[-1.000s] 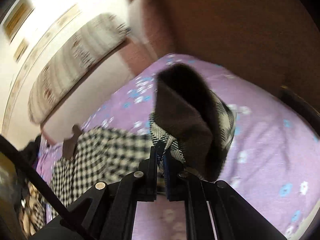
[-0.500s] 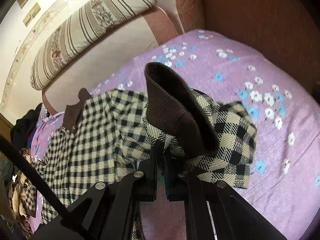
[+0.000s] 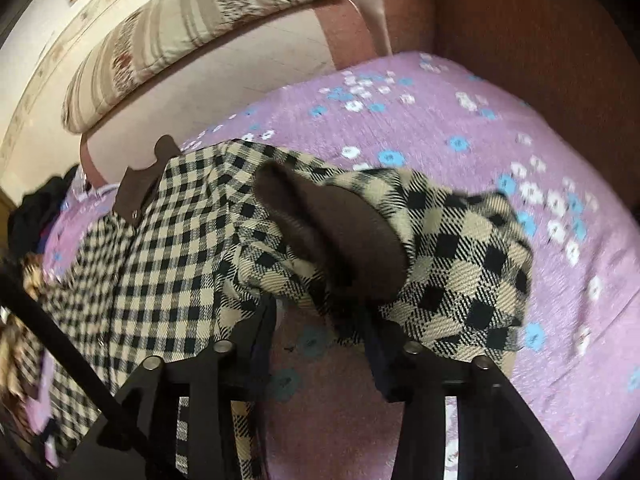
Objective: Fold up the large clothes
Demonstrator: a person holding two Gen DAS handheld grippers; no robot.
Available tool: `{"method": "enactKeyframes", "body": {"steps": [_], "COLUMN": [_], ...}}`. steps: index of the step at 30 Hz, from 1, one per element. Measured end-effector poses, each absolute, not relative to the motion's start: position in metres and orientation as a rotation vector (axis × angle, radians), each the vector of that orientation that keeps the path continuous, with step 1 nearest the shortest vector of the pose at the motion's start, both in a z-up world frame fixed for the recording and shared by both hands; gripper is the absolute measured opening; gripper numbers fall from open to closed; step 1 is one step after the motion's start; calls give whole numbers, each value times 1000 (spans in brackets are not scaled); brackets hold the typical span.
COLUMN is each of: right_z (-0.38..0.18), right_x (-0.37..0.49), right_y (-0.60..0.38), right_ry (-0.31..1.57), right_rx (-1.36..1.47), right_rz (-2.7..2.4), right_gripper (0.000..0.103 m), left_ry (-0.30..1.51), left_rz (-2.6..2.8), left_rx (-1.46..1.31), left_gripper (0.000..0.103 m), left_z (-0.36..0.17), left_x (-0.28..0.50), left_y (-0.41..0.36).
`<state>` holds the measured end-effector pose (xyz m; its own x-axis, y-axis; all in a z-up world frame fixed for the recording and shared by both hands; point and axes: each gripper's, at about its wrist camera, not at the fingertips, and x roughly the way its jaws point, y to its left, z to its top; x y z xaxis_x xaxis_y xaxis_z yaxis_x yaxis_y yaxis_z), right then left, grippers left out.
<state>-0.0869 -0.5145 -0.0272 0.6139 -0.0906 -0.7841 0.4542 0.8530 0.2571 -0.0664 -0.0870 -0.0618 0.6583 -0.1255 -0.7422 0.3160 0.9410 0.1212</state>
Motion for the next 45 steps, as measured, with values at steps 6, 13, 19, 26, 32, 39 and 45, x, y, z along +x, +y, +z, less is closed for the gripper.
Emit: {"method": "enactKeyframes", "body": {"steps": [6, 13, 19, 26, 32, 39, 45], "right_z": [11, 9, -9, -1, -4, -9, -15], "right_x": [-116, -175, -190, -196, -199, -196, -193], "right_y": [-457, -354, -314, -301, -297, -295, -296], "right_ry": [787, 746, 808, 778, 792, 813, 832], "right_rx": [339, 242, 248, 171, 164, 170, 182], "right_rz": [-308, -175, -93, -103, -120, -124, -119], "right_gripper": [57, 69, 69, 71, 71, 72, 72], "left_ry": [813, 871, 905, 942, 949, 962, 970], "left_rz": [-223, -248, -272, -291, -284, -276, -272], "left_rx": [247, 193, 122, 100, 74, 53, 54], "left_gripper": [94, 94, 94, 94, 94, 94, 94], "left_z": [-56, -47, -37, -40, -42, -46, -48], "left_x": [-75, -98, -122, -133, -130, -127, -126], "left_y": [-87, -95, -97, -98, -91, -84, -85]}}
